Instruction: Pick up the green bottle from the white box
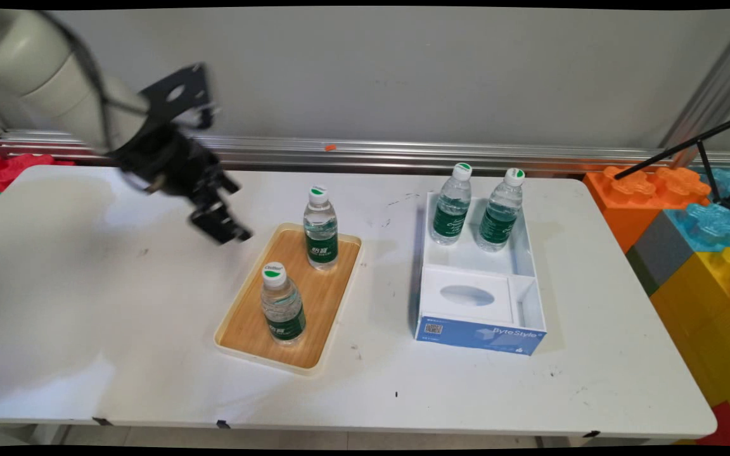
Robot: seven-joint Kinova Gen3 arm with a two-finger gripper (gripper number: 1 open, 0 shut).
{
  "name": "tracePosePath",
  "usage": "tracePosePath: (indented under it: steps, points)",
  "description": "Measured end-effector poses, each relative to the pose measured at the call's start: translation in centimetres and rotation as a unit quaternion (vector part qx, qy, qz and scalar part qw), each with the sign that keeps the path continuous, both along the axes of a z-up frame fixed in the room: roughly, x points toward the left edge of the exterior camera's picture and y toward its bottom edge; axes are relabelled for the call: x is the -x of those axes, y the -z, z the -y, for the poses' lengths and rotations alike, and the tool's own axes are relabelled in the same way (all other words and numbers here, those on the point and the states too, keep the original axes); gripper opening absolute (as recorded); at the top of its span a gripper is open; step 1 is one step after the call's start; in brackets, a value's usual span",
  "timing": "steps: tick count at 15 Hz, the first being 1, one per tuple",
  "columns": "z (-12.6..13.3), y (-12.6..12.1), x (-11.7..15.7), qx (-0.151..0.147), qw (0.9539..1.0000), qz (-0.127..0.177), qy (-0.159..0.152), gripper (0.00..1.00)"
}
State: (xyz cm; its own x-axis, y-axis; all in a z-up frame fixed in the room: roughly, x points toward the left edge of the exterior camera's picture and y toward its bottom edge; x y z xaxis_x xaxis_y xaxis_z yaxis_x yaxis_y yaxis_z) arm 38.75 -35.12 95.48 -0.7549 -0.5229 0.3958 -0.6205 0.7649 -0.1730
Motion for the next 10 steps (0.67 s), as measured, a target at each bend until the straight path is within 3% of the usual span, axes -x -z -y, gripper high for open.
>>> tracePosePath:
  steps: [6, 10]
  points:
    - [3.3, -3.5, 7.9, 0.017, 0.9981, -0.058, -0.013, 1.00]
    - [5.9, -4.1, 11.9, 0.036, 0.9941, -0.095, -0.038, 1.00]
